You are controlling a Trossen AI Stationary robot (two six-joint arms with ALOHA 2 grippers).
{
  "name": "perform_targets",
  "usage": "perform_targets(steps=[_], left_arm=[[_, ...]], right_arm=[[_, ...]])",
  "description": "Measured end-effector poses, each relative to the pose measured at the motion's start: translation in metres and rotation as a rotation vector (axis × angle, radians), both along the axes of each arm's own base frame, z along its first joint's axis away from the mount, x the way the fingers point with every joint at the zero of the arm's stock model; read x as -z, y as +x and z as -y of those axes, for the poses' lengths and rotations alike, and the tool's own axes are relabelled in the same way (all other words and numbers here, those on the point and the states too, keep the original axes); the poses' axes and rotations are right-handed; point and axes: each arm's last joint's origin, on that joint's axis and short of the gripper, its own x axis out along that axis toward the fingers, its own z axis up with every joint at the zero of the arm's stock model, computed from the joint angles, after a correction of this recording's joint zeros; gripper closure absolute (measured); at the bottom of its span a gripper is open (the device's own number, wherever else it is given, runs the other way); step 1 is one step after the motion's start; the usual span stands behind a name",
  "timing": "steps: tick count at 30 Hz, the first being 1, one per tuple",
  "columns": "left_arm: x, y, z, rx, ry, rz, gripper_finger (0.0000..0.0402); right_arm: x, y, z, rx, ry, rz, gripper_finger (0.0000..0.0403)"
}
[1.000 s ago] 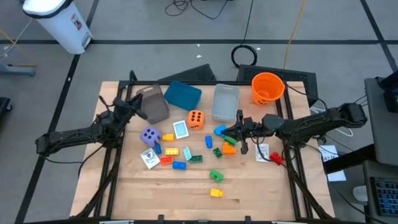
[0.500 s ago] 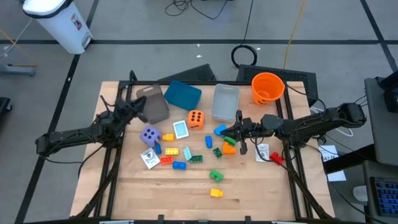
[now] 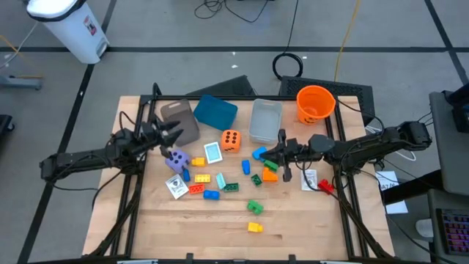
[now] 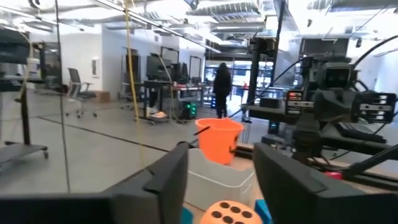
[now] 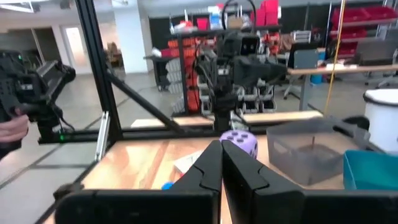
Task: Pick & Place Toys
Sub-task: Put the green game piece into the black bin
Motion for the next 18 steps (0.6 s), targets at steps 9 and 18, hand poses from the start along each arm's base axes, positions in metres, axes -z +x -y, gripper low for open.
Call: perform_targets(steps=[9,18], left_arm=[[-0.019,0.016,0.005,0.055,0.051,-0.064,0.0139],[-0.016,0.034,0.011,0.128,0.012,-0.131,0.0145]], right_arm=[[-0.01,-0.001,0.0,0.015,-0.1,0.108,0.0304],[-0.017,-0.007,0.003,0.105,-0.182,-0.061,0.0159]])
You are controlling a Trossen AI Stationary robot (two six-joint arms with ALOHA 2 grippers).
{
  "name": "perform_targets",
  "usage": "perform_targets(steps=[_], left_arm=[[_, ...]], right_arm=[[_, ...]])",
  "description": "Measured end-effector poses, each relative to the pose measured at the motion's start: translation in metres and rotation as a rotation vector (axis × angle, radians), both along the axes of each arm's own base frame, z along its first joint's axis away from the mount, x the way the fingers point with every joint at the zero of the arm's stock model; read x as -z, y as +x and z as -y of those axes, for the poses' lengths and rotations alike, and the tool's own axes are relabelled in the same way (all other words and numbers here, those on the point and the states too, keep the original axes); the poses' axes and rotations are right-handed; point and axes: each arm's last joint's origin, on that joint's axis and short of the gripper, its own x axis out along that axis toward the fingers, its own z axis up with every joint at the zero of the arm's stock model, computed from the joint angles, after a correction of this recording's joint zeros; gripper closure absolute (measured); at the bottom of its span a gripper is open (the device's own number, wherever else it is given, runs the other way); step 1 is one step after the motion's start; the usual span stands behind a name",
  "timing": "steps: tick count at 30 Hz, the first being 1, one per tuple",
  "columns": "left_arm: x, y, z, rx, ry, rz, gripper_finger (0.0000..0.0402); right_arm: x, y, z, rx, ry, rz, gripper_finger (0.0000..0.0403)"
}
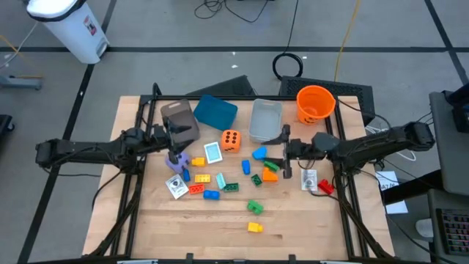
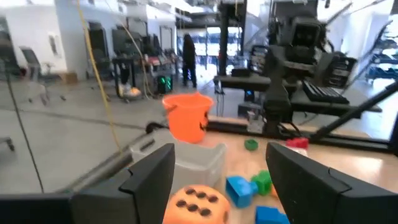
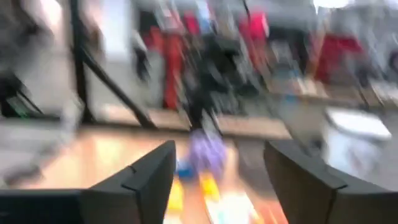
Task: Pick & Place Toys
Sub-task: Put the green game piece into the black bin
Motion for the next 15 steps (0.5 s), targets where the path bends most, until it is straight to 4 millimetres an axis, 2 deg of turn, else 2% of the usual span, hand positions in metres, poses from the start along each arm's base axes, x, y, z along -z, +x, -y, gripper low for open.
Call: perform_targets(steps=[4,6,10,15], left_arm=[[0.004,0.005,0.003,0.024,-0.031,-0.028,0.0145],[0.006,0.007,0.004,0.032,-0.032,-0.04,0.0143],[0.006,0.009,0.004,0.029,-0.027,-0.033,0.0142],[0.004,0.012,0.004,0.026,-0.008,-0.009,0.014]], right_arm=[[-0.01,-0.01,0.006,0.199,0.0,-0.456,0.0135],[-0.019,-0.018,0.008,0.281,0.011,-0.624,0.0131],[-0.028,-0.031,0.01,0.361,0.088,-0.806,0.0129],[-0.018,-0.051,0.013,0.526,0.273,-0.985,0.0138]])
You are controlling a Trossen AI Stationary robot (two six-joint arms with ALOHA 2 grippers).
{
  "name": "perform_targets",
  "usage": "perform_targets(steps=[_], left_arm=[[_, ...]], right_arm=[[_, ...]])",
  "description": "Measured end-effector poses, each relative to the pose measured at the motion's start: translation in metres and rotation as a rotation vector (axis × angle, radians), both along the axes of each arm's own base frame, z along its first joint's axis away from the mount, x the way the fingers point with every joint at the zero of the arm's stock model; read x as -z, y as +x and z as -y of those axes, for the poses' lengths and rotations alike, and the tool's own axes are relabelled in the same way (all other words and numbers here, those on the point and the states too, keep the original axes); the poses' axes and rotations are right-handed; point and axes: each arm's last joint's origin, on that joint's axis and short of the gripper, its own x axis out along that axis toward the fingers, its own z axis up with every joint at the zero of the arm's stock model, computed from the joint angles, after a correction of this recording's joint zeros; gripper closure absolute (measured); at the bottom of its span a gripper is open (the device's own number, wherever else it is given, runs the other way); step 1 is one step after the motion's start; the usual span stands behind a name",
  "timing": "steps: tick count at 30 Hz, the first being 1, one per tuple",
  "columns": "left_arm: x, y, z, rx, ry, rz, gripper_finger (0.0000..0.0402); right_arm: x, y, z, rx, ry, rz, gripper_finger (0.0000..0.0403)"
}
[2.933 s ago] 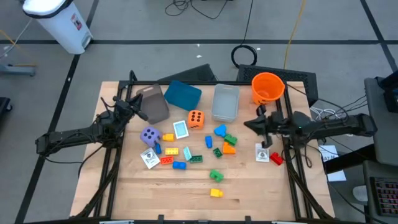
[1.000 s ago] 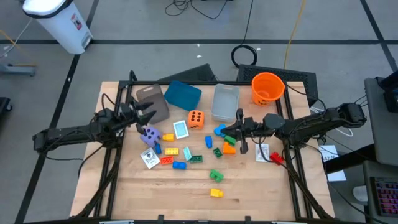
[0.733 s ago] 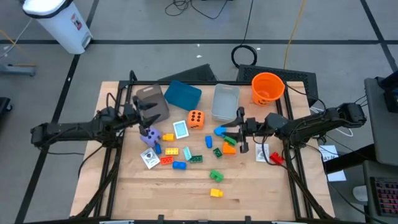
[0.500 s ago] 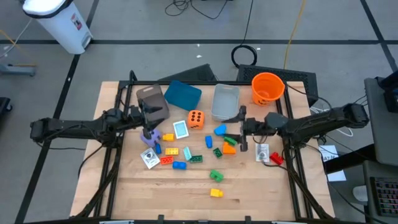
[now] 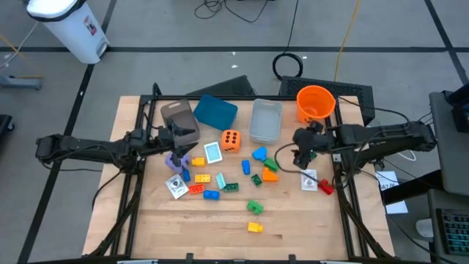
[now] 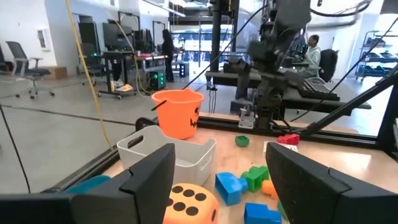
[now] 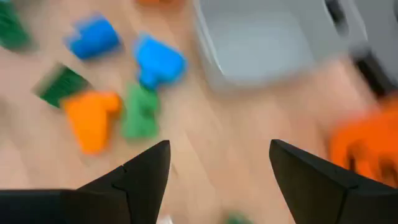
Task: Pick & Place Toys
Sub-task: Put the green game piece into the black bin
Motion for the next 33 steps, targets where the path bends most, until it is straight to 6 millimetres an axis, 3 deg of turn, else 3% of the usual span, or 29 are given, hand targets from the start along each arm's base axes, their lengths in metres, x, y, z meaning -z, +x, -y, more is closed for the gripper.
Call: perform_targets(steps=[6,15,21,33], left_arm=[[0.002,0.003,-0.001,-0.012,0.034,-0.013,0.0141],[0.005,0.006,-0.001,-0.012,0.03,-0.03,0.014],[0.005,0.006,-0.001,-0.012,0.027,-0.03,0.014],[0.005,0.006,-0.001,-0.01,0.01,-0.027,0.0142]], right_arm=[[0.031,-0.017,0.003,0.263,0.087,-0.122,0.0148],[0.081,-0.034,0.015,0.434,0.161,-0.239,0.0149],[0.097,-0.039,0.024,0.448,0.268,-0.276,0.0149],[0.115,-0.045,0.036,0.446,0.304,-0.281,0.0149]])
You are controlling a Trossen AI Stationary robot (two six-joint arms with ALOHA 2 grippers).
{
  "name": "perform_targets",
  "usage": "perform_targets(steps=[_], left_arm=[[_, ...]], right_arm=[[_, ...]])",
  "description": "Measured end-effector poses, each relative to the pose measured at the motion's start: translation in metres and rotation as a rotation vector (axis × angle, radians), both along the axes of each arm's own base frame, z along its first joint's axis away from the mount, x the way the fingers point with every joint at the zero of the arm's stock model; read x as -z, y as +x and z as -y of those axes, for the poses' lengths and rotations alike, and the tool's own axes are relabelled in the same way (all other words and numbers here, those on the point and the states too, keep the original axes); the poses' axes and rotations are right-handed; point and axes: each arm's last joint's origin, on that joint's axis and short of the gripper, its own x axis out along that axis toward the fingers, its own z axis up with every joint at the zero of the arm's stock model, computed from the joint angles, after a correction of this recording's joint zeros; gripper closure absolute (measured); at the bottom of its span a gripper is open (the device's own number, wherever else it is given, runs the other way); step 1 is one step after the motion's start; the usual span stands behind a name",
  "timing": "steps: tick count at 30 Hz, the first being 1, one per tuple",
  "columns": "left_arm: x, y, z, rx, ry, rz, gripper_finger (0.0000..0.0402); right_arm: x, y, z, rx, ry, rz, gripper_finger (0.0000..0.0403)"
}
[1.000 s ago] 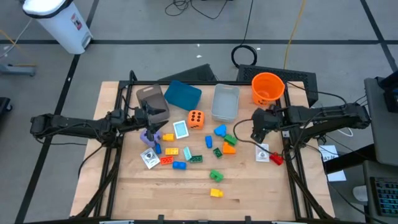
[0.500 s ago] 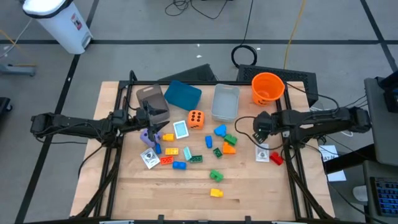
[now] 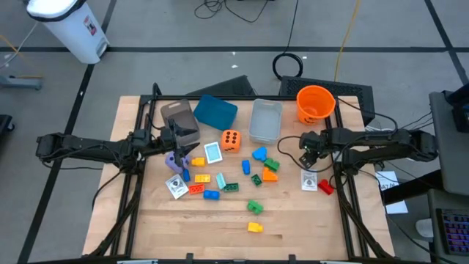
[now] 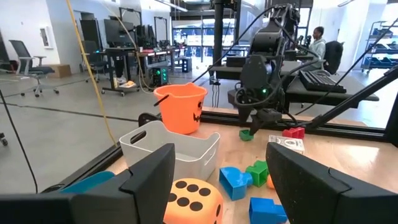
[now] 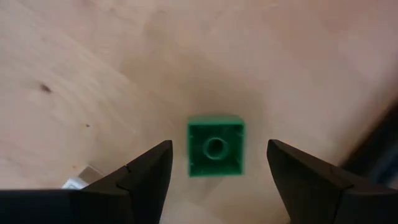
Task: Pick & Place Toys
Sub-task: Put the green game piece into the black bin
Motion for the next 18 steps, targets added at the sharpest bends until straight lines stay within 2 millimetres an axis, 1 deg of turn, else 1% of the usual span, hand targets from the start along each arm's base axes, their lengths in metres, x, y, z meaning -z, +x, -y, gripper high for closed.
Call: perform_targets(steps=[4,11,14,18], left_arm=[[0.0,0.0,0.0,0.0,0.002,-0.001,0.0146],[0.0,0.0,0.0,-0.001,0.005,-0.002,0.0146],[0.0,0.0,0.0,-0.001,0.005,-0.003,0.0143],[0.0,0.0,0.0,-0.001,0.007,-0.003,0.0142]], right_arm=[[0.007,0.0,0.002,-0.008,0.03,0.038,0.0149],[0.013,-0.004,0.002,0.006,0.034,0.02,0.0152],[0.014,-0.004,0.002,0.006,0.035,0.016,0.0167],[0.014,-0.004,0.002,0.002,0.035,0.016,0.0206]])
